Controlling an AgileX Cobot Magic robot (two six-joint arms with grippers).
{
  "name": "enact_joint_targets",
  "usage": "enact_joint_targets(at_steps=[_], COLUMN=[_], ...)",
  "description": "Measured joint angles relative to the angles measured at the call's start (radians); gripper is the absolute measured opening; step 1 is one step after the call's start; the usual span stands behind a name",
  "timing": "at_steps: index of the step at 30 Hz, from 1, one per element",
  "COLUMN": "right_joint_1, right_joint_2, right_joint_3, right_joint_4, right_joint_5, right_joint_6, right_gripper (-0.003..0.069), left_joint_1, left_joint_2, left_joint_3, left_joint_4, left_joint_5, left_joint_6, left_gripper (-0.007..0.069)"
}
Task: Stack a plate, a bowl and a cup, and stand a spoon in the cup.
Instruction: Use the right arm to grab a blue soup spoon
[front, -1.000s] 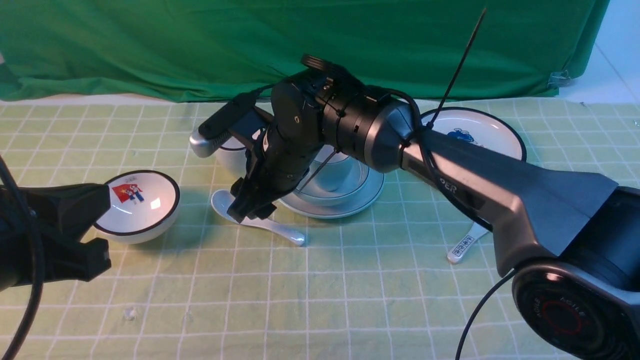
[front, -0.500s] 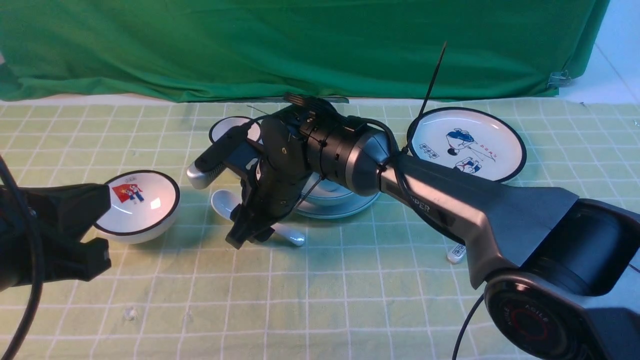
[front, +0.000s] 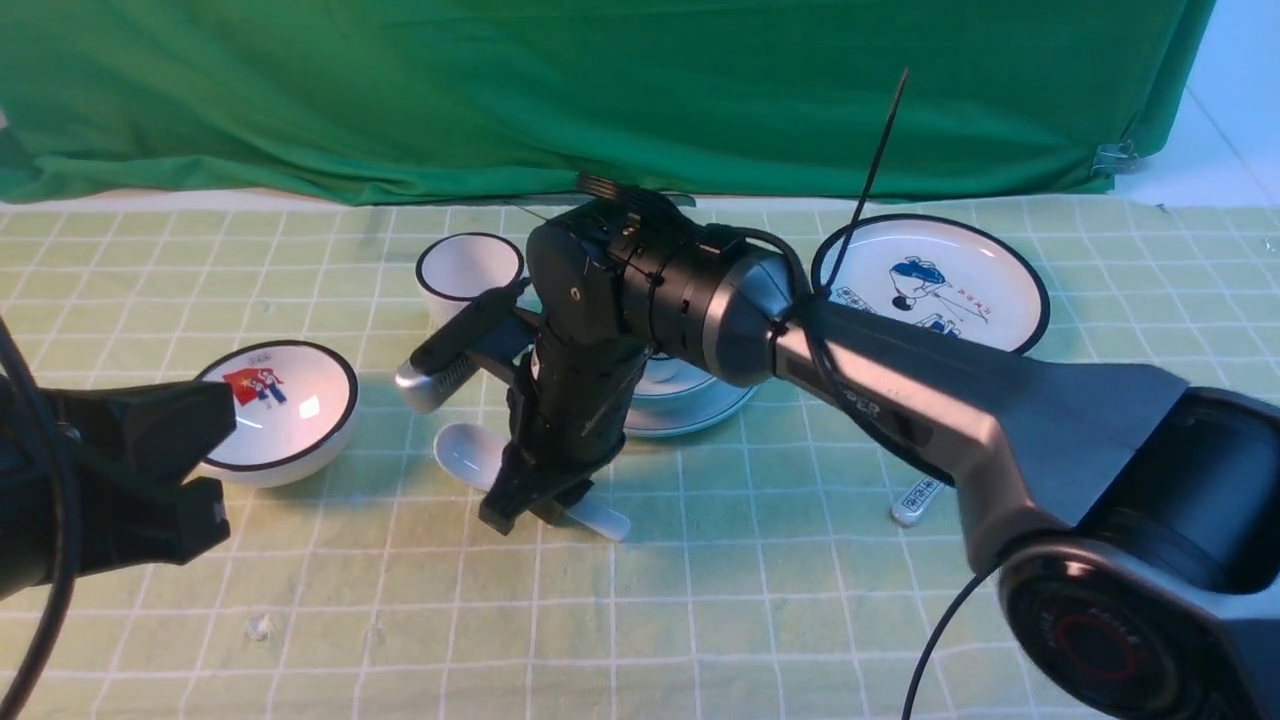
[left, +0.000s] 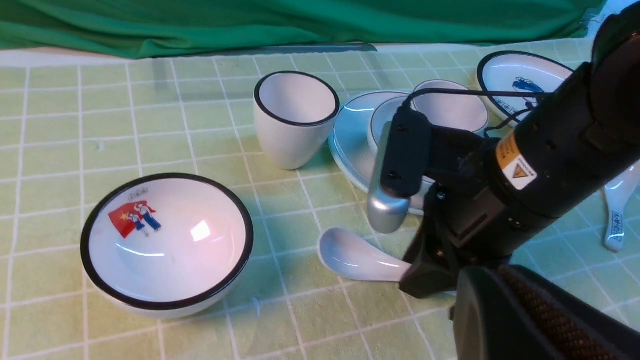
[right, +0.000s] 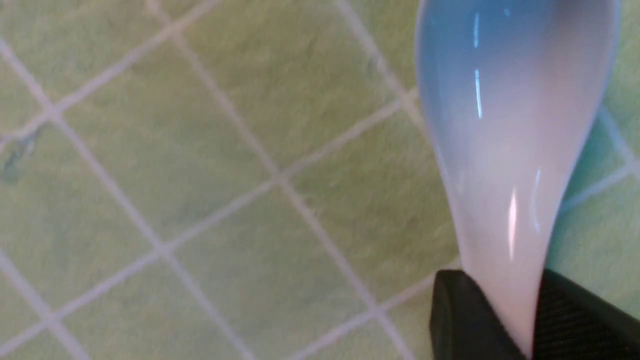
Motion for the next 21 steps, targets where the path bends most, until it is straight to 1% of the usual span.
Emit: enact_joint_targets(at_steps=[4,6,9,11,15,21], right_joint_1=[0.000,0.000,0.000,0.000,0.001,0.001], right_joint_2=[-0.063,-0.089,-0.127,-0.151,-0.201,-0.300], right_joint_3=[0.115,0.173,0.274,0.322,0.394,0.406], right_joint_4=[0.000,0.000,-0.005,-0.013,-0.041,-0.058], right_joint_5=[0.008,0.008,0.006,0.002,0.011,-0.034], right_joint_6=[-0.020,-0.028,-0.044,-0.046,-0.028,-0.006], right_gripper=[0.0182,0.0214,0.0287,0.0305,0.0315,0.0311], left_joint_1=[0.000,0.000,0.000,0.000,0.000,0.000], left_joint_2=[0.000,0.000,0.000,0.000,0.000,0.000], left_joint_3=[0.000,0.000,0.000,0.000,0.000,0.000], left_joint_4=[-0.001,-0.005,-0.008,-0.008,-0.008,-0.008], left_joint_5=[0.000,0.000,0.000,0.001,0.004,0.008], left_joint_6=[0.000,0.000,0.000,0.000,0.000,0.000], left_gripper=[0.0014,0.0014,0.0014,0.0015,0.0015,0.0015])
